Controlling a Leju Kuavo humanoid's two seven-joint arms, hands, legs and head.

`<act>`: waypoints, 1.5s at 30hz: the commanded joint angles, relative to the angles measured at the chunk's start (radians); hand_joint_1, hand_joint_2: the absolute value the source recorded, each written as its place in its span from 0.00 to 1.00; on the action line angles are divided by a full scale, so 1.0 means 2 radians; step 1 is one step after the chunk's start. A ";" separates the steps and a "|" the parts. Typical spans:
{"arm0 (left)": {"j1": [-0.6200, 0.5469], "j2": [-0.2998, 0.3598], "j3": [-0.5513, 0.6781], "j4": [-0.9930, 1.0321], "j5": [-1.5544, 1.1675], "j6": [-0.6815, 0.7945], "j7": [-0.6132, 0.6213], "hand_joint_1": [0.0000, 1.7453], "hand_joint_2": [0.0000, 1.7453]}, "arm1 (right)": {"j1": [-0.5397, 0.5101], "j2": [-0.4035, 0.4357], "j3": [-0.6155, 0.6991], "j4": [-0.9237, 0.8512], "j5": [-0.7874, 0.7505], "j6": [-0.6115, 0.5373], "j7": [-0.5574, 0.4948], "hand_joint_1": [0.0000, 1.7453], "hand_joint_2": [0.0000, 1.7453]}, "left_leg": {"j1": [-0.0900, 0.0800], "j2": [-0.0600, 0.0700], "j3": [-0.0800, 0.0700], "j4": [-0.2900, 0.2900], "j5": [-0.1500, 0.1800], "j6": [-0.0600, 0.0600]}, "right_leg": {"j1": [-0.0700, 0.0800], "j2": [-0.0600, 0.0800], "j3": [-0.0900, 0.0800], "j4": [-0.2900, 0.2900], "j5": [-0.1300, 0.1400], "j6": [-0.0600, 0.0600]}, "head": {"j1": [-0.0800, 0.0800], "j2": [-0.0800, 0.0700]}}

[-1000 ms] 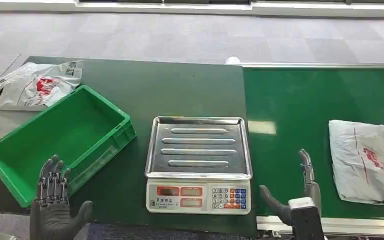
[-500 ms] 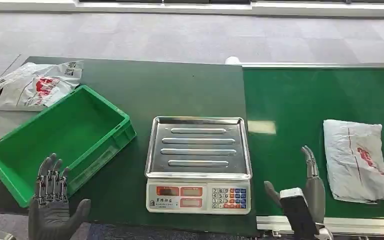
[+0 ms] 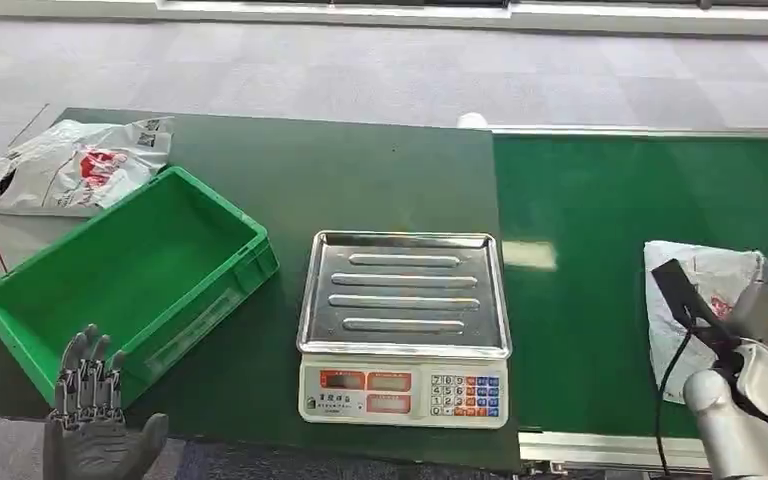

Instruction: Moved the parcel from conveyor to table for the left to box.

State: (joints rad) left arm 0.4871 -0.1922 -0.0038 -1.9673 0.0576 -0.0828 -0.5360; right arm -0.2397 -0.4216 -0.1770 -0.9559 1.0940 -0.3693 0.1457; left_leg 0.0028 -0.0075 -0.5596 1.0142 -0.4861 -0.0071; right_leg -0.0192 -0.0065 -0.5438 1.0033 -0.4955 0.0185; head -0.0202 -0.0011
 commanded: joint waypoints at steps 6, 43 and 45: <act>-0.042 0.102 -0.080 0.081 0.053 0.066 -0.029 0.00 1.00 | -0.059 -0.017 -0.034 0.297 -0.037 0.269 0.030 0.27 1.00 | 0.001 -0.001 0.001 -0.002 0.001 0.000 | 0.001 -0.001 0.001 -0.002 0.001 -0.001 | 0.000 0.000; -0.021 0.006 -0.017 0.050 0.001 0.023 -0.027 0.00 1.00 | 0.059 0.089 0.110 -0.412 -0.316 -0.104 -0.256 1.00 1.00 | 0.001 0.003 -0.002 0.000 0.000 0.000 | 0.001 0.003 -0.002 -0.001 0.001 -0.001 | 0.000 0.000; -0.020 0.007 -0.017 0.049 0.000 0.022 -0.028 0.00 1.00 | 0.058 0.083 0.114 -0.402 -0.319 -0.112 -0.256 1.00 1.00 | 0.001 0.002 -0.002 -0.001 0.000 0.000 | 0.002 0.002 -0.001 -0.001 0.001 -0.001 | 0.000 0.000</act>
State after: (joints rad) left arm 0.4775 -0.1690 -0.0679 -1.9459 0.0668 -0.0317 -0.5867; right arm -0.2007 -0.2830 -0.1452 -1.3508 0.4490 -0.5235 -0.4070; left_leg 0.0066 -0.0104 -0.5661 1.0150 -0.4852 -0.0064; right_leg -0.0152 -0.0089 -0.5455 1.0013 -0.4943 0.0189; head -0.0206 -0.0011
